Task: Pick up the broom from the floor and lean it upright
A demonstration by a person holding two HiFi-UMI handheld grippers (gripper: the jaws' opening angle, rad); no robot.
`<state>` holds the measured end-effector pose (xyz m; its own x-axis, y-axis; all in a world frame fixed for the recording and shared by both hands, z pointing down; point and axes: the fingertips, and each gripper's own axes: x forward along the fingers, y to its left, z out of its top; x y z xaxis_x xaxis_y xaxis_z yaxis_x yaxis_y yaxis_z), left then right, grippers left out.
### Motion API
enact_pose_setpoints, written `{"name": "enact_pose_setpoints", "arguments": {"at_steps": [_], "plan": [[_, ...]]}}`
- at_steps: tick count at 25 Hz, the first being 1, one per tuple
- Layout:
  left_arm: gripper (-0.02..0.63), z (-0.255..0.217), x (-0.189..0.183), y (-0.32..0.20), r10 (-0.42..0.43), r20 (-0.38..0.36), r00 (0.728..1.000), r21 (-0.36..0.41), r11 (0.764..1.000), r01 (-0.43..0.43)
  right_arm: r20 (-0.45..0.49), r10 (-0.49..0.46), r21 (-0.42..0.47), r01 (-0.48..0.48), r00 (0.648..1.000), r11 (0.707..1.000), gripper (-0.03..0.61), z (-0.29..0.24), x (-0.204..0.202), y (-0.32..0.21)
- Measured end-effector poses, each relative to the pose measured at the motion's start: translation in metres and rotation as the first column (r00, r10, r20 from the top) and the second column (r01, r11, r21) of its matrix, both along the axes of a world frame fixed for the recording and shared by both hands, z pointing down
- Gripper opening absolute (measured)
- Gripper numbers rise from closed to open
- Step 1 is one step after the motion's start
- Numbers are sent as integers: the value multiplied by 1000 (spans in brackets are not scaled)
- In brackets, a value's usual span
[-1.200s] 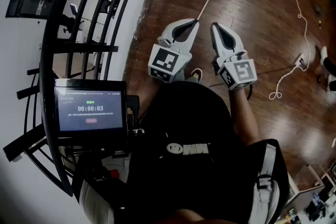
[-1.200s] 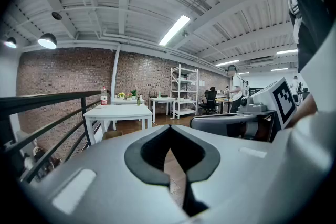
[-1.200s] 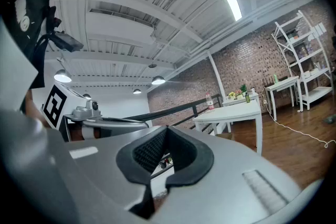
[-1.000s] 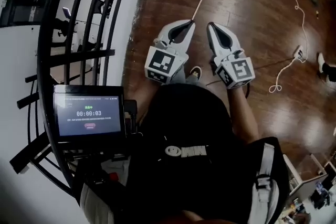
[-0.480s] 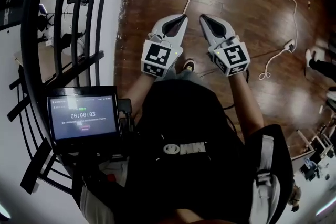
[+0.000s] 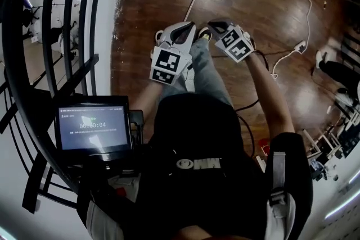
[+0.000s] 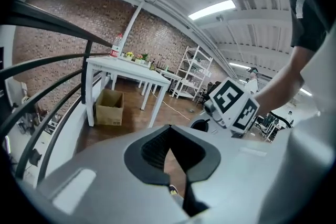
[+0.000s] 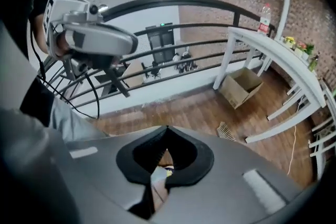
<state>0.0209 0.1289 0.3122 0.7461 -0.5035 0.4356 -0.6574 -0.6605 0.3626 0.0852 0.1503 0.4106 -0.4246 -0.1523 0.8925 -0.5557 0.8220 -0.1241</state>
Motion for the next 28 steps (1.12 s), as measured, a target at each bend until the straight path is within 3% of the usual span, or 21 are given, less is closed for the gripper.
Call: {"name": "enact_pose_setpoints", "arguments": {"at_steps": [4, 8, 9, 11, 12, 14, 15, 18, 21, 23, 25, 28], "plan": [[11, 12, -14, 5, -40, 22, 999, -46, 998, 41, -98, -92, -87, 83, 991, 993, 5, 40, 5, -5], [11, 51, -17, 4, -81, 56, 995, -74, 994, 85, -118, -179, -159, 159, 977, 974, 6, 119, 23, -17], [11, 69, -16, 3, -96, 73, 993, -89, 991, 102, -107, -202, -194, 179, 973, 965, 15, 151, 28, -20], [11, 113, -14, 2, -136, 104, 985, -137, 979, 149, -90, -291, -280, 257, 952, 925, 138, 224, 39, -22], [11, 140, -11, 0, -154, 113, 982, -165, 971, 172, -96, -358, -310, 313, 929, 898, 141, 264, 47, -25], [11, 200, -4, -4, -177, 123, 976, -212, 957, 200, -143, -527, -319, 466, 837, 826, 162, 344, 62, -41], [11, 228, 0, -4, -185, 126, 975, -231, 950, 210, -177, -620, -308, 555, 765, 773, 173, 381, 69, -48], [11, 292, 9, 4, -219, 125, 968, -280, 928, 246, -254, -826, -272, 782, 503, 560, 216, 462, 80, -50], [11, 335, 14, 5, -242, 100, 965, -301, 917, 261, -282, -906, -222, 898, 314, 381, 222, 523, 75, -47], [11, 357, 14, -1, -269, 80, 960, -316, 907, 280, -293, -925, -204, 930, 240, 306, 222, 560, 73, -47], [11, 372, 13, -4, -288, 81, 954, -323, 898, 298, -297, -936, -199, 946, 189, 255, 222, 588, 75, -44], [11, 388, 7, -6, -294, 105, 950, -302, 901, 312, -308, -948, -200, 969, 81, 147, 221, 617, 81, -37]]}}
